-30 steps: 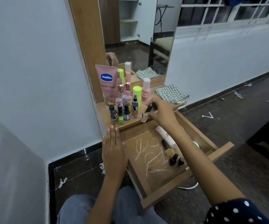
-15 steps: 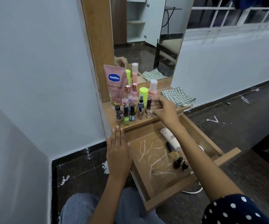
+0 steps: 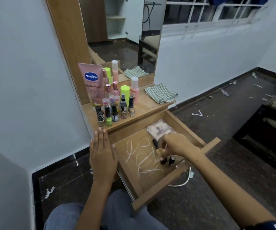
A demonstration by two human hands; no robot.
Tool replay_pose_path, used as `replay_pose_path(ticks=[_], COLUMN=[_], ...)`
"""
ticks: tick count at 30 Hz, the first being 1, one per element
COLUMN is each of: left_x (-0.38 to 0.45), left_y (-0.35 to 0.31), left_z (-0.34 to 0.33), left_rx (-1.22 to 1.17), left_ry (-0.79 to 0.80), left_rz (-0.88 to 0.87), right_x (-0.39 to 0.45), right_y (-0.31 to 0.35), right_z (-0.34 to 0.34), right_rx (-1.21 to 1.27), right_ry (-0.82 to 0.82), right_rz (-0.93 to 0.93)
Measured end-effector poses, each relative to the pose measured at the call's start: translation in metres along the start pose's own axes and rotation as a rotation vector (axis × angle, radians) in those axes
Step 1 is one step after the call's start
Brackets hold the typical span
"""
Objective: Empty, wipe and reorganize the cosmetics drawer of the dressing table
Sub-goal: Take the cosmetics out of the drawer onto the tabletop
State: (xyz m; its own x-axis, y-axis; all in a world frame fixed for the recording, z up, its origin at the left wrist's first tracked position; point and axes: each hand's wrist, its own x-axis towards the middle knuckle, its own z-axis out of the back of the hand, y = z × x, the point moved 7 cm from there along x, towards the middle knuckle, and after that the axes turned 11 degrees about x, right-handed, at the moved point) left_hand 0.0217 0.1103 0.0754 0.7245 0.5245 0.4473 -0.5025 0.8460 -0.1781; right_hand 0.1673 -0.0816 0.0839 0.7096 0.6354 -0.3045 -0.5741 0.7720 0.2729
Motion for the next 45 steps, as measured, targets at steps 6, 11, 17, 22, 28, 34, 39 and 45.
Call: replay_pose_path(ticks=[6, 11, 17, 22, 28, 34, 39, 45], left_x=[0.001, 0.001, 0.001, 0.002, 0.002, 0.002, 0.002, 0.001], left_y=[0.000, -0.002, -0.003, -0.005, -0.004, -0.005, -0.004, -0.003], left_z=[0.001, 0.003, 0.005, 0.006, 0.006, 0.006, 0.006, 0.002], left_rx=[0.013, 0.028, 0.051, 0.070, 0.071, 0.076, 0.065, 0.032], left_ry=[0.017, 0.019, -0.007, -0.019, -0.013, -0.017, -0.015, -0.004], left_rz=[0.002, -0.007, -0.022, -0.027, -0.020, -0.017, -0.006, -0.004], right_x=[0.004, 0.010, 0.035, 0.066, 0.082, 0.086, 0.083, 0.040], right_y=[0.004, 0.019, 0.043, 0.052, 0.055, 0.059, 0.046, 0.002], right_z=[-0.012, 0.024, 0.089, 0.100, 0.081, 0.068, 0.070, 0.054], right_rx=[0.001, 0.335, 0.675, 0.772, 0.855, 0.915, 0.965, 0.696], right_ry=[-0.004, -0.149, -0.611, -0.770, -0.780, -0.767, -0.692, -0.623], right_rz=[-0.046, 0.031, 0.096, 0.105, 0.127, 0.170, 0.155, 0.093])
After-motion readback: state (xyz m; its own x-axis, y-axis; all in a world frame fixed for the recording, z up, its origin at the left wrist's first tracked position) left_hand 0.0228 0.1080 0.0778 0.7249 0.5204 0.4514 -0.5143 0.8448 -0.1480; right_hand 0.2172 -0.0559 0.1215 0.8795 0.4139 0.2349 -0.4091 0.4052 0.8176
